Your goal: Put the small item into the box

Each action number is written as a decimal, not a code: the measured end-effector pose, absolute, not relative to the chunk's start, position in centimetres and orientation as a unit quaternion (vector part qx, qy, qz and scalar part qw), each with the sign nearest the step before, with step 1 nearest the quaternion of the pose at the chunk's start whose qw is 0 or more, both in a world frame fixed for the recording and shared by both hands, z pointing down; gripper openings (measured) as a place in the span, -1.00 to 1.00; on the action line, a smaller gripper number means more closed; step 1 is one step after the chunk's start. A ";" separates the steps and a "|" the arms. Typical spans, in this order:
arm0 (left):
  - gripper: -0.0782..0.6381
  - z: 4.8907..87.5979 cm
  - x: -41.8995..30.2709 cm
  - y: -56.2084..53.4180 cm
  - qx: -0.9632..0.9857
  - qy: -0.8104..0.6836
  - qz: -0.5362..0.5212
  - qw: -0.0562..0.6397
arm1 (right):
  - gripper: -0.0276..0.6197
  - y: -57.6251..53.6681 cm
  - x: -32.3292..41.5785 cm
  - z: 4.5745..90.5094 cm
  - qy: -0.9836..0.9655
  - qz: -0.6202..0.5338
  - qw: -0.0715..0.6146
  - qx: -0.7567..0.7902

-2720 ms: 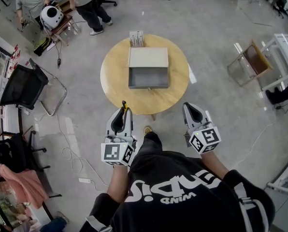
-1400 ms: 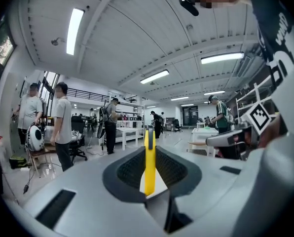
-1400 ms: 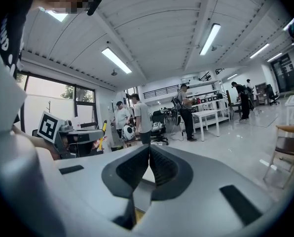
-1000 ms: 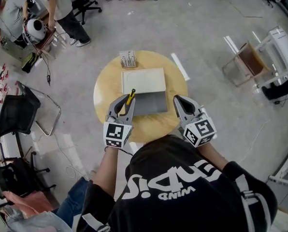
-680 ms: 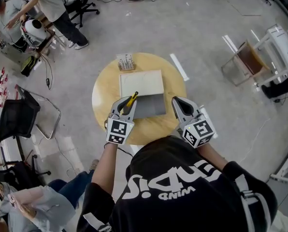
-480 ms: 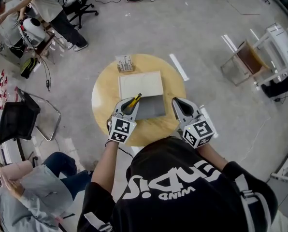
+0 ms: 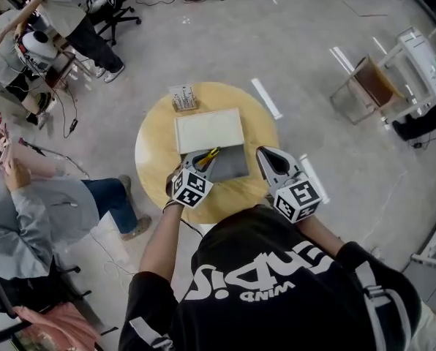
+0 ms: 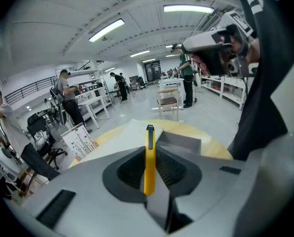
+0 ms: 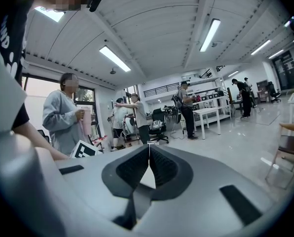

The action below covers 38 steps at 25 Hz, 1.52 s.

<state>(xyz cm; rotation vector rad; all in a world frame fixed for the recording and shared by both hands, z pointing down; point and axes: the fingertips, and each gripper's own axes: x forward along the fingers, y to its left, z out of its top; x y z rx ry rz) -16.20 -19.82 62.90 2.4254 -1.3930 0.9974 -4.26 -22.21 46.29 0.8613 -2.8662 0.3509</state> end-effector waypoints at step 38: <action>-0.59 75.2 -14.8 -19.9 0.783 -0.344 0.482 0.192 | -0.90 -23.3 -1.0 47.4 -0.926 0.129 0.072 0.346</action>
